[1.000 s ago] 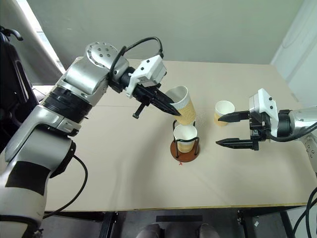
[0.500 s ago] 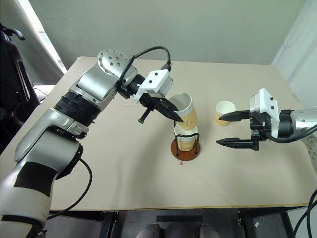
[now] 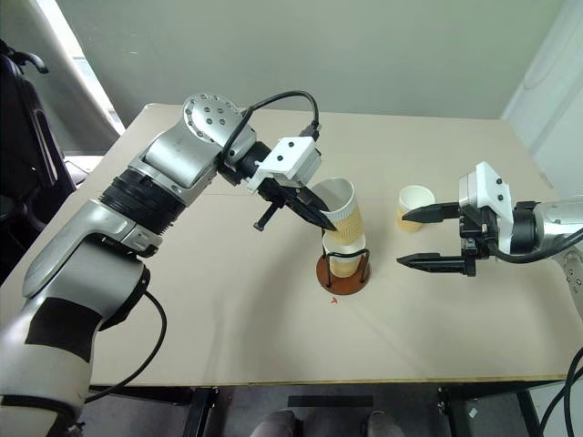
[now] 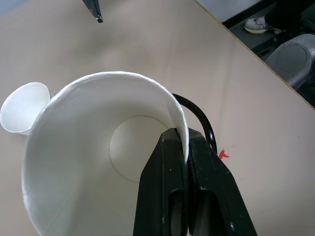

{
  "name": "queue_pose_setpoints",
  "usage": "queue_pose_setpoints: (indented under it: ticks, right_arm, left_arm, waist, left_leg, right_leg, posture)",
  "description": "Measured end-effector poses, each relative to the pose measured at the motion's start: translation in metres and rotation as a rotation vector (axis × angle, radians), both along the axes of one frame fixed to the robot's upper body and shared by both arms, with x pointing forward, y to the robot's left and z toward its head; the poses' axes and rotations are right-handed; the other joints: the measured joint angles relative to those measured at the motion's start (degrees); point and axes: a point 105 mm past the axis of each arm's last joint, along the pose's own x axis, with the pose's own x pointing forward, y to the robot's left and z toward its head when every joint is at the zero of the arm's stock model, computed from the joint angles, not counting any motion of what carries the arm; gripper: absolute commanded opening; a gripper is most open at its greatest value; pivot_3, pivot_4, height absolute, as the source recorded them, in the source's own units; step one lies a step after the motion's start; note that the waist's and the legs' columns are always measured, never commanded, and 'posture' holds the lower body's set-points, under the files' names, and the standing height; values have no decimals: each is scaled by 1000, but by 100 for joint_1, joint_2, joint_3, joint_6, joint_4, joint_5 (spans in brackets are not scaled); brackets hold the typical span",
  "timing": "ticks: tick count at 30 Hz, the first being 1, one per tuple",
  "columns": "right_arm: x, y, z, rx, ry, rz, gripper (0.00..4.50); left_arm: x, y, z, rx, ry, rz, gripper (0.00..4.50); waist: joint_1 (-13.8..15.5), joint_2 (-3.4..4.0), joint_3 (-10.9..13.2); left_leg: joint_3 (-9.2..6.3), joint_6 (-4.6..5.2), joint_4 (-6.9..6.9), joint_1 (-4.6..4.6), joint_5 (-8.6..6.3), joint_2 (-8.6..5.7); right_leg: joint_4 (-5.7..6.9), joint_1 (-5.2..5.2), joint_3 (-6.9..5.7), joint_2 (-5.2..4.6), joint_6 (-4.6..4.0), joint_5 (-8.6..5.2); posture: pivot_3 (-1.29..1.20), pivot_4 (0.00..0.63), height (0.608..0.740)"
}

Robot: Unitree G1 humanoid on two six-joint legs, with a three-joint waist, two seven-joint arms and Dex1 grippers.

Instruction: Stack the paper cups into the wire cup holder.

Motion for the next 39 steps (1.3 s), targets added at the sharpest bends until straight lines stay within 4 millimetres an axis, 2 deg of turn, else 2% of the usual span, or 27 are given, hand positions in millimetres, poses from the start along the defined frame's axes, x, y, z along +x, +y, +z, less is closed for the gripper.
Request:
queue_pose_setpoints:
  ticks: [12, 16, 26, 34, 36, 39]
  right_arm:
    - [1, 0, -1, 4, -1, -4, 3789]
    - [1, 0, -1, 5, 0, -8, 3789]
    - [1, 0, -1, 6, 2, -12, 3789]
    - [12, 1, 3, 4, -45, -66, 3789]
    - [18, 1, -2, -30, -42, -99, 3789]
    - [30, 3, -16, -66, -10, -147, 3789]
  left_arm:
    - [2, 0, -11, 45, -46, -27, 28]
    - [4, 0, -18, 61, -50, -28, 897]
    - [5, -4, -21, 61, -42, -30, 4421]
    - [10, -11, 1, -91, 2, 18, 4472]
    - [13, -8, 10, -151, 27, 54, 4472]
    - [18, 7, 31, -285, 112, 149, 4472]
  waist:
    - [7, 0, 0]
    - [8, 0, 0]
    - [36, 0, 0]
    - [49, 0, 0]
    - [46, 0, 0]
    - [29, 0, 0]
  left_leg:
    - [0, 0, 3, 0, 0, 0]
    - [1, 0, 4, 0, 0, 0]
    - [4, 1, 6, 0, -1, -1]
    - [9, 2, 14, 0, -1, 0]
    - [8, 2, 15, 1, -1, 0]
    - [11, 2, 14, 2, -1, 1]
  right_leg:
    - [0, 0, 0, 0, 0, 0]
    - [1, 0, -1, 0, 0, 0]
    - [2, 2, -2, 0, 3, 2]
    - [4, 2, -7, 0, 5, 3]
    - [4, 1, -7, 1, 5, 3]
    - [4, -5, -6, 1, 5, 3]
  posture:
    - [0, 150, 740]
    - [0, 150, 740]
    - [0, 150, 740]
    - [0, 150, 740]
    - [0, 150, 740]
    - [0, 150, 740]
